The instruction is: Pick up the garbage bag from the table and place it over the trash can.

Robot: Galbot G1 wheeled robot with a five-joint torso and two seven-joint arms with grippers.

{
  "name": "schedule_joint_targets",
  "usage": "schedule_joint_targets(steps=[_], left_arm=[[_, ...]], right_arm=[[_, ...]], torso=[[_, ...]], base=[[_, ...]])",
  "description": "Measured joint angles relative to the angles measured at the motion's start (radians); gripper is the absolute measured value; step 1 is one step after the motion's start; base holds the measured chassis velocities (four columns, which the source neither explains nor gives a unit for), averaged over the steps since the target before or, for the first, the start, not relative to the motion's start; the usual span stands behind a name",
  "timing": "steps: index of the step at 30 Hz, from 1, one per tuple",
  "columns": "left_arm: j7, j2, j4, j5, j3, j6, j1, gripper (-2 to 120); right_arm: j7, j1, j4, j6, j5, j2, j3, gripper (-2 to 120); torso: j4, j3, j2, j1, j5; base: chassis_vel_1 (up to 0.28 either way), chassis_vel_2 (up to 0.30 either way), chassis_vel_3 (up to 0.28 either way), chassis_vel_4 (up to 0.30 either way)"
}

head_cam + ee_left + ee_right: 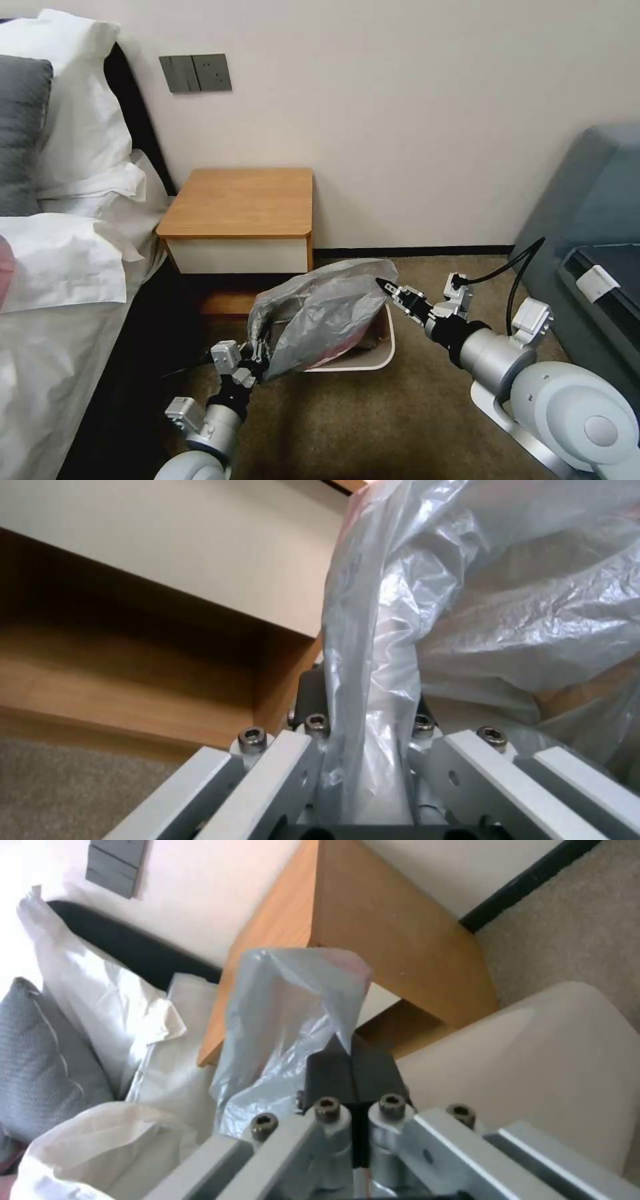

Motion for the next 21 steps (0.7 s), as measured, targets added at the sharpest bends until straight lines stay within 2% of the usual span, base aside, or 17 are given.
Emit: schedule_joint_targets(steps=[7, 13, 21], left_arm=[[-0.012, -0.001, 0.001, -0.011, -0.002, 0.0, -0.003, 5], [-0.012, 0.001, 0.0, -0.025, -0.003, 0.001, 0.002, 5], [0.002, 0.008, -0.005, -0.031, -0.007, -0.002, 0.013, 5]], right_arm=[[0.022, -0.027, 0.018, 0.015, -0.006, 0.009, 0.018, 0], [0.084, -0.069, 0.04, 0.026, -0.006, 0.029, 0.043, 0], [0.116, -0.108, 0.04, 0.025, 0.015, 0.059, 0.081, 0]], torso=[[0.0, 0.0, 0.0, 0.0, 0.0001], [0.0, 0.0, 0.0, 0.0, 0.0001], [-0.0002, 0.0, 0.0, 0.0, 0.0]], base=[[0.0, 0.0, 0.0, 0.0], [0.0, 0.0, 0.0, 0.0], [0.0, 0.0, 0.0, 0.0]])
